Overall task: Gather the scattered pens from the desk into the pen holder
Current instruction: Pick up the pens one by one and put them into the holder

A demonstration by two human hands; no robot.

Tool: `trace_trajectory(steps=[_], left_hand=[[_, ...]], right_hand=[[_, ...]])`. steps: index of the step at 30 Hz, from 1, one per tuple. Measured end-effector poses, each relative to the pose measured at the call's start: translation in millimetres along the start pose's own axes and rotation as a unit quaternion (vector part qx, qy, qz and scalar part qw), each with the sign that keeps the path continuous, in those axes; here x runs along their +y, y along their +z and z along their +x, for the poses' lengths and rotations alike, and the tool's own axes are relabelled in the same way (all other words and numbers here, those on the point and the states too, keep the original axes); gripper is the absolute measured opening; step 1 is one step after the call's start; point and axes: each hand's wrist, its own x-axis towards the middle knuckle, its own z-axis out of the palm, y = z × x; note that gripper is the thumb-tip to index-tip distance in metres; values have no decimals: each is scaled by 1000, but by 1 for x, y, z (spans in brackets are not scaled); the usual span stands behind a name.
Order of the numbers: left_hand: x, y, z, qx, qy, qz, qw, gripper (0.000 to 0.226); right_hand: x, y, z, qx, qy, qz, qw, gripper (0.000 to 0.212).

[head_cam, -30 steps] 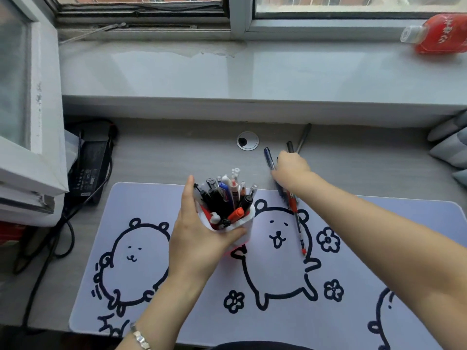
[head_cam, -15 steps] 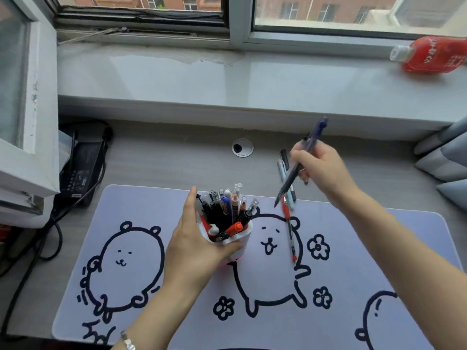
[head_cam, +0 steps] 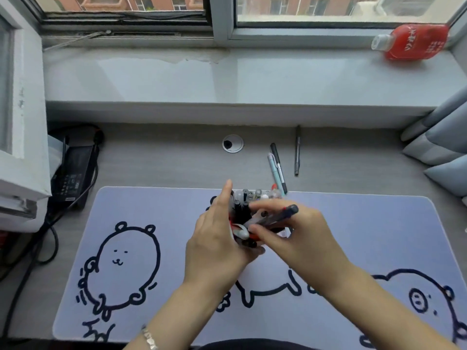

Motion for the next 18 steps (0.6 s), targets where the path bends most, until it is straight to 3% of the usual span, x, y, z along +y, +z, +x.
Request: trace_trajectory(steps=[3,7,12,16,18], left_hand=[[-4,1,1,-4,-22,-19,1000,112],[-7,0,-2,-6,-54,-51,997,114],[-4,1,-3,-11,-51,-50,997,114],[-2,1,-3,-12,-46,-48,998,114],[-2,1,-3,-15,-42,-38,998,115]], right_hand=[[2,-11,2,-1,1,65,998,57],[3,-29,4,73,-39,114,990,61],[10,-20,3,87,-77,84,990,84],[16,-8,-2,76,-105,9,992,47],[17,-1,-5,80,-117,-2,990,40]])
